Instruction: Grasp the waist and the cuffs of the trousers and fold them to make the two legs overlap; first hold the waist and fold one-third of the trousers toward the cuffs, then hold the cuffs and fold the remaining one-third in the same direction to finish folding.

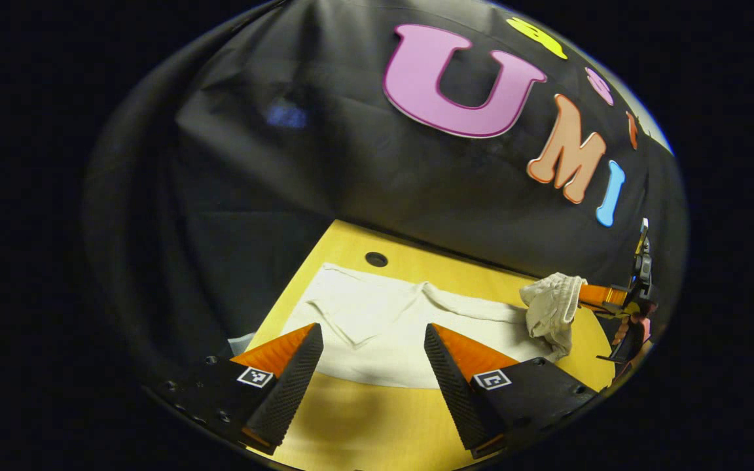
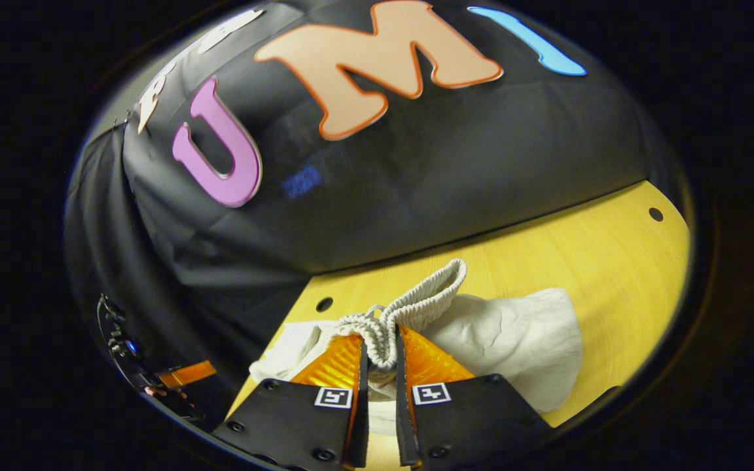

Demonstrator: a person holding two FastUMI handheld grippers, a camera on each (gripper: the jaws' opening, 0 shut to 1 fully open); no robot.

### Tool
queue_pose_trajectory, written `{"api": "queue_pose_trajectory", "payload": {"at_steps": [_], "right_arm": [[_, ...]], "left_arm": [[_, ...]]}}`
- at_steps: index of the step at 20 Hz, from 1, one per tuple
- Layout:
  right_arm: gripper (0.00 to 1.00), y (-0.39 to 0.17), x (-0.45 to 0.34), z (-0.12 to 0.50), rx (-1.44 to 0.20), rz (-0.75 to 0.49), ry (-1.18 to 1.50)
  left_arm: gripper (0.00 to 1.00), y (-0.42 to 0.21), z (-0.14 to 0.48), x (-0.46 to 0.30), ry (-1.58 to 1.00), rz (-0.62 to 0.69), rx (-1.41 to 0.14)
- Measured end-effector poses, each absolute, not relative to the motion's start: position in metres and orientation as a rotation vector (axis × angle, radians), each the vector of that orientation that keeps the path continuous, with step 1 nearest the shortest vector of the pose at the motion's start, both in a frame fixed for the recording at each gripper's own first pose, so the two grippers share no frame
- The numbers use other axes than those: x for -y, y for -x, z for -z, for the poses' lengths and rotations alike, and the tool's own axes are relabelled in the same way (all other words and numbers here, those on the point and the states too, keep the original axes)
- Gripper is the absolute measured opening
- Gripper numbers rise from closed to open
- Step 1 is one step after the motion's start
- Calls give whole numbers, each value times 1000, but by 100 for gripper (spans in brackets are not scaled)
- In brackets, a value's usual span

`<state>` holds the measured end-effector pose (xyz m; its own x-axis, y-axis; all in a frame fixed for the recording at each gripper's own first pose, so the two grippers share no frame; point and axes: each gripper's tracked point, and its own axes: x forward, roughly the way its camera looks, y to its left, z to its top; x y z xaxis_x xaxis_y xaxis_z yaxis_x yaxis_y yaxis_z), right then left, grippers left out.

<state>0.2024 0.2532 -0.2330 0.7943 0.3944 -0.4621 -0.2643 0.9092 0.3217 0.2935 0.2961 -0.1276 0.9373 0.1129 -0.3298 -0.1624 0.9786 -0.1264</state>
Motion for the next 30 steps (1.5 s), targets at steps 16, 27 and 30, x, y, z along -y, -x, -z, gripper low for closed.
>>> {"api": "queue_pose_trajectory", "payload": {"at_steps": [16,27,30], "right_arm": [[96,-208,-193,196,-566,-232,-129],[96,-183,-123,154,-489,-93,-126],[96,-174,-118,152,-488,-89,-136]], "left_arm": [[96,-344,219,-361,1,-282,-521],[95,-340,224,-356,-66,-257,-560],[92,-338,222,-358,-68,-232,-562]]}}
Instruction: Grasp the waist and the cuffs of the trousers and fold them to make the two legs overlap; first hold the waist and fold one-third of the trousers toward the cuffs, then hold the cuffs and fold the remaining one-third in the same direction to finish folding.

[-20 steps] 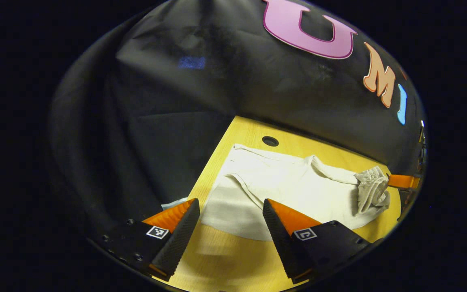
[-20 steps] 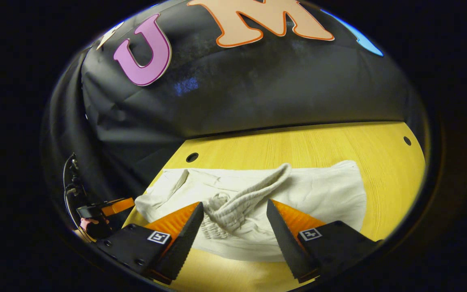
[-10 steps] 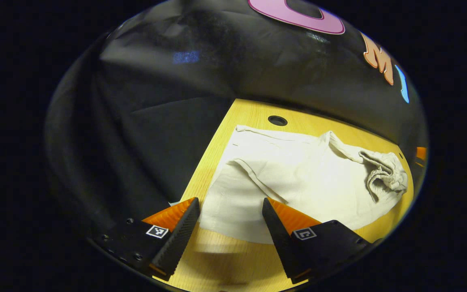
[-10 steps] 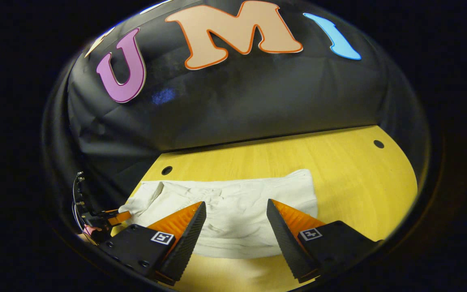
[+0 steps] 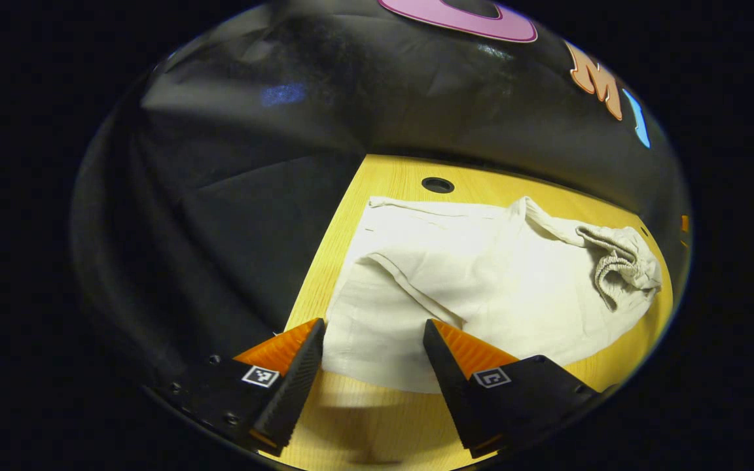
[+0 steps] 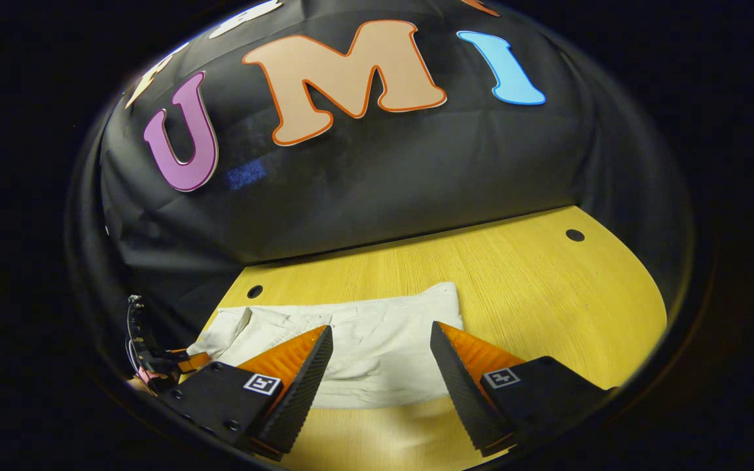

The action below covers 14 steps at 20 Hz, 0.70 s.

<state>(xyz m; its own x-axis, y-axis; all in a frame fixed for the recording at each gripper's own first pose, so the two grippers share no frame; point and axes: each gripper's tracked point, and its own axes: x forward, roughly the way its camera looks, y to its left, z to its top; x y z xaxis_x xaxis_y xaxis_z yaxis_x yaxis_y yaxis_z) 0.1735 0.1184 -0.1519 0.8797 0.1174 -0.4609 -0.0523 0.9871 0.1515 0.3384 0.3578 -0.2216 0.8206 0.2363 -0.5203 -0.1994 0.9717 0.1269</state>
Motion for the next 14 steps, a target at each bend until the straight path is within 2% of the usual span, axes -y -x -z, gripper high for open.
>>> {"api": "queue_pose_trajectory", "payload": {"at_steps": [1,3,5,6,8,14], "right_arm": [[96,-169,-118,153,-493,-89,-131],[96,-161,-117,152,-498,-92,-105],[96,-155,-117,151,-494,-91,-84],[96,-152,-118,150,-490,-92,-78],[96,-145,-119,147,-487,-97,-73],[96,-128,-113,134,-470,-107,-67]], "left_arm": [[88,-338,222,-358,-70,-224,-568],[72,-341,220,-348,-56,-198,-564],[34,-345,222,-337,-56,-161,-561],[22,-345,223,-336,-47,-151,-561],[9,-344,222,-334,-45,-134,-562],[0,-352,193,-317,-67,-120,-491]]}}
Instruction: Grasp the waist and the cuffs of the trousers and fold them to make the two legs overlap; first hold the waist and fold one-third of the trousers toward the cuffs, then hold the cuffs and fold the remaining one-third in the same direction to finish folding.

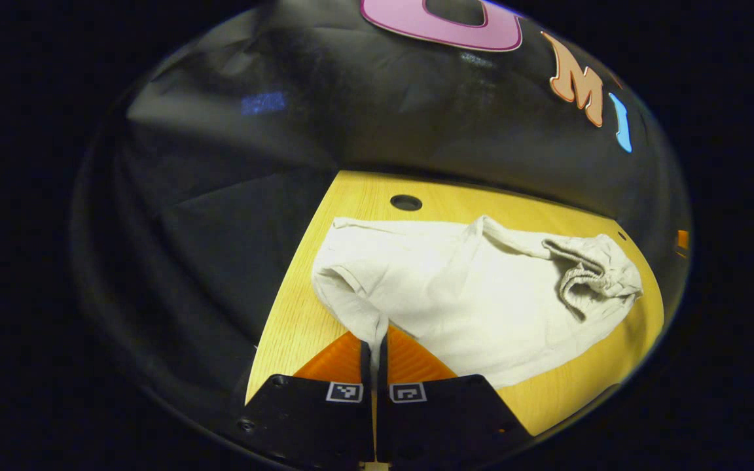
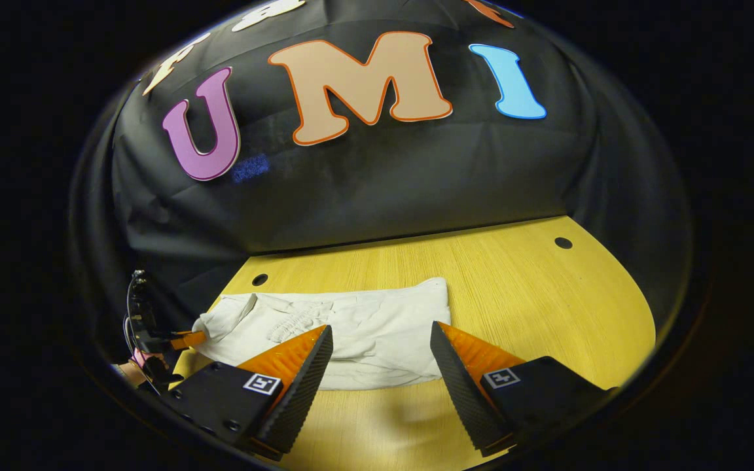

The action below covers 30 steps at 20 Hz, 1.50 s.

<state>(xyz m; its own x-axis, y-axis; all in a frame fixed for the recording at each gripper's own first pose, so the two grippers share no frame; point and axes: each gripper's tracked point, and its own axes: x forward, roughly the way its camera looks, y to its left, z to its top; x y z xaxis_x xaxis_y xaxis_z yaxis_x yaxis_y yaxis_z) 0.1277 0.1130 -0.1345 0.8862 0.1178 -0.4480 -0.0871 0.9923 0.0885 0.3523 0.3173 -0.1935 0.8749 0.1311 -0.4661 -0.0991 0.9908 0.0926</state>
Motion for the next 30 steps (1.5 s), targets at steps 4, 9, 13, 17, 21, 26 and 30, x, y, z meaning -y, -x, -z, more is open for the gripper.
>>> {"api": "queue_pose_trajectory", "payload": {"at_steps": [4,9,13,17,21,26,30], "right_arm": [[96,-120,-92,122,-451,-102,-54],[96,-107,-55,110,-432,-117,-27],[96,-99,-16,108,-428,-131,-8],[96,-98,20,103,-411,-135,-29],[96,-98,54,104,-411,-127,-23],[96,-96,82,113,-433,-123,-22],[96,-95,90,120,-454,-136,-19]], "left_arm": [[0,-360,159,-275,-91,-57,-427],[0,-379,106,-189,-132,35,-335],[0,-392,69,-100,-191,128,-272],[0,-407,53,5,-227,245,-239],[1,-415,78,88,-245,326,-271],[5,-426,157,144,-301,373,-368],[33,-418,211,170,-277,423,-464]]}}
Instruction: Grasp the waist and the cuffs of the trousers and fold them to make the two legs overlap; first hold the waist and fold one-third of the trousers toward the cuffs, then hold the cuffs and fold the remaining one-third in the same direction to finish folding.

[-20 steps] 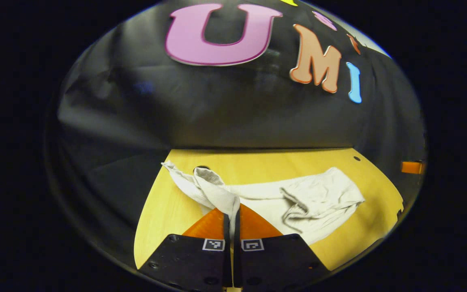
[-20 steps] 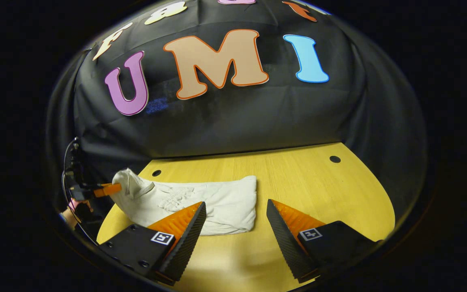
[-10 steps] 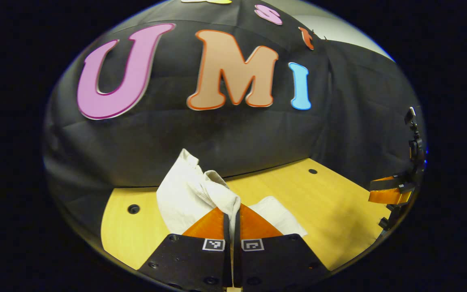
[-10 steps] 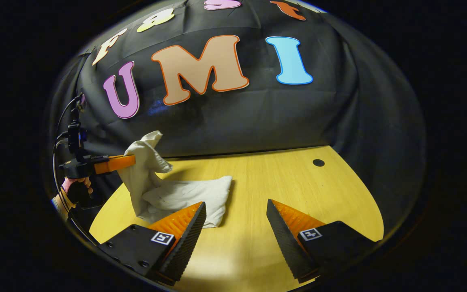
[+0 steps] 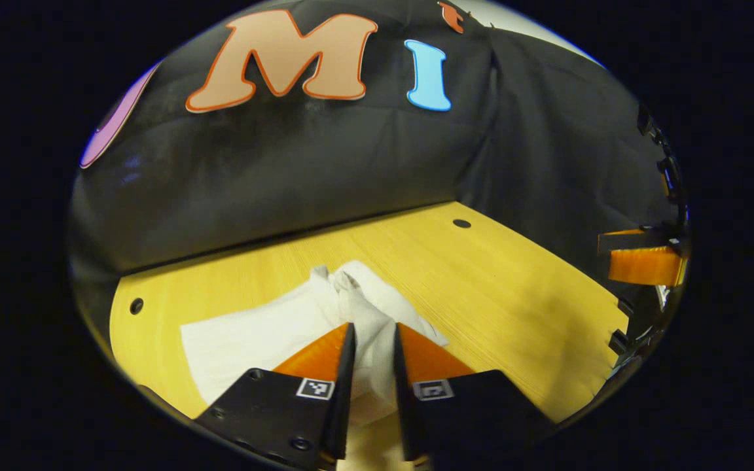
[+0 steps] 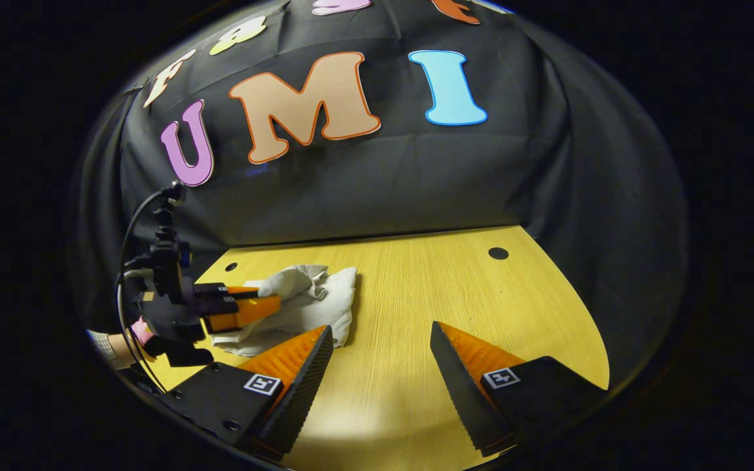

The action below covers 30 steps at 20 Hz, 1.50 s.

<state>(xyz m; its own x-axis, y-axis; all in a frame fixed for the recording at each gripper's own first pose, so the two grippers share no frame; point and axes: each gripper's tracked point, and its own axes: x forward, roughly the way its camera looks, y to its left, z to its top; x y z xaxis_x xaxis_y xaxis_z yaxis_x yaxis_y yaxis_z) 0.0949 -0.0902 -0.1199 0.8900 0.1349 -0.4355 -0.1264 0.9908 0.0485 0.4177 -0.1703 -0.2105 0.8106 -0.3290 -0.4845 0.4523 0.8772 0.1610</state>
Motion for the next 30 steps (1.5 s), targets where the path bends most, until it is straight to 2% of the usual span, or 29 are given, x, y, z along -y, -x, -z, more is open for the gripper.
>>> {"api": "queue_pose_trajectory", "payload": {"at_steps": [4,5,8,9,10,11,19,23,30], "right_arm": [[96,-95,84,123,-463,-164,-22],[96,-95,81,123,-466,-173,-25],[96,-96,66,124,-467,-205,-31],[96,-96,61,123,-463,-215,-37],[96,-96,57,122,-459,-224,-46],[96,-94,51,120,-454,-235,-52],[96,-72,24,98,-387,-300,-63],[96,-49,18,87,-353,-329,-40],[96,-22,20,72,-315,-333,-38]], "left_arm": [[85,-412,209,175,-241,401,-442],[82,-410,200,175,-243,392,-423],[81,-394,174,156,-254,348,-378],[85,-385,165,148,-249,337,-365],[81,-375,158,139,-240,322,-352],[81,-367,150,129,-236,300,-347],[81,-292,115,35,-208,38,-335],[81,-260,107,20,-200,16,-337],[81,-236,105,41,-77,22,-317]]}}
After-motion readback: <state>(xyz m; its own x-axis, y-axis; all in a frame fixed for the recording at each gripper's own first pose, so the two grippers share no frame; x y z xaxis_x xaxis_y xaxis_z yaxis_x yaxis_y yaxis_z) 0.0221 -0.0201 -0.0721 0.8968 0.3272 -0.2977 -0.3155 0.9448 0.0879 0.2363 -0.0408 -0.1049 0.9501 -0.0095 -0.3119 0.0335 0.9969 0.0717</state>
